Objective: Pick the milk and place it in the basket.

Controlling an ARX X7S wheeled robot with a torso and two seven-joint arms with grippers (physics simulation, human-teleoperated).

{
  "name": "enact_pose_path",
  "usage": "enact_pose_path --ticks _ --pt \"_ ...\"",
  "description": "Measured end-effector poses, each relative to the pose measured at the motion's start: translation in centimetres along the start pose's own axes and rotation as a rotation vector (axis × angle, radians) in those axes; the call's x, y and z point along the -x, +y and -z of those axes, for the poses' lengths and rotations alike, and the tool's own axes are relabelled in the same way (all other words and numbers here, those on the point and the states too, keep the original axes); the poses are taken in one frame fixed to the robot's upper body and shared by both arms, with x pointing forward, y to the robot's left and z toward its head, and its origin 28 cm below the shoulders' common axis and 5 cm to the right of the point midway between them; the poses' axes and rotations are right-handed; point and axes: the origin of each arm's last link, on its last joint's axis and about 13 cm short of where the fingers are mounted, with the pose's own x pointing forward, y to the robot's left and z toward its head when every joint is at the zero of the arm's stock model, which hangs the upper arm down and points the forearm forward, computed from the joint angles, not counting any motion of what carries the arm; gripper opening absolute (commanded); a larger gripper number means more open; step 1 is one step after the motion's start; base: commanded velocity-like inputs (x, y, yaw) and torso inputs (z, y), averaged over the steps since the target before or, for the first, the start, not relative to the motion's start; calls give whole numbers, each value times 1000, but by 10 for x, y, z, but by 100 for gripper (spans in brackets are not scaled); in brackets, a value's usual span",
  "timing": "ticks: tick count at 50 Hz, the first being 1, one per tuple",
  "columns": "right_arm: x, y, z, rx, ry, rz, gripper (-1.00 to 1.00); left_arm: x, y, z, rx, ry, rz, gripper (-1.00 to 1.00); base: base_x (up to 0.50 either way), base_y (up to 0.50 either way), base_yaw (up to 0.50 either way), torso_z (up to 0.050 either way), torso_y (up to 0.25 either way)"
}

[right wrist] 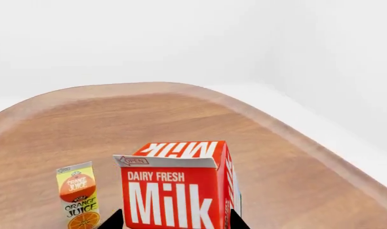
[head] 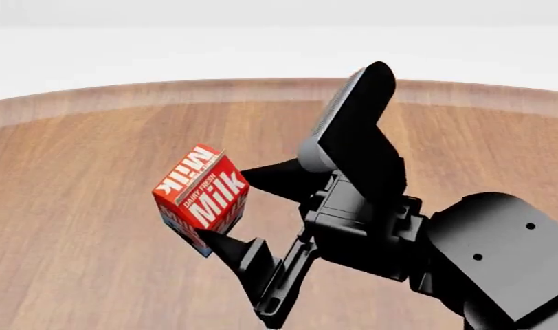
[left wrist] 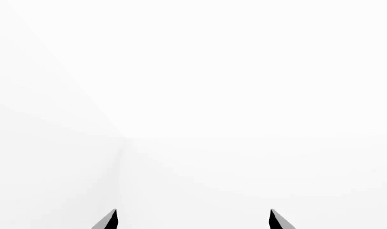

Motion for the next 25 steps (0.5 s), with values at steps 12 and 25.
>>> enact_pose_path --ticks 12,25 --pt "31 3 4 -44 -80 142 -100 -1 0 0 1 1 1 100 0 0 0 0 1" --pt "57 6 17 -103 -142 268 -100 -2 -1 1 2 1 3 100 0 0 0 1 2"
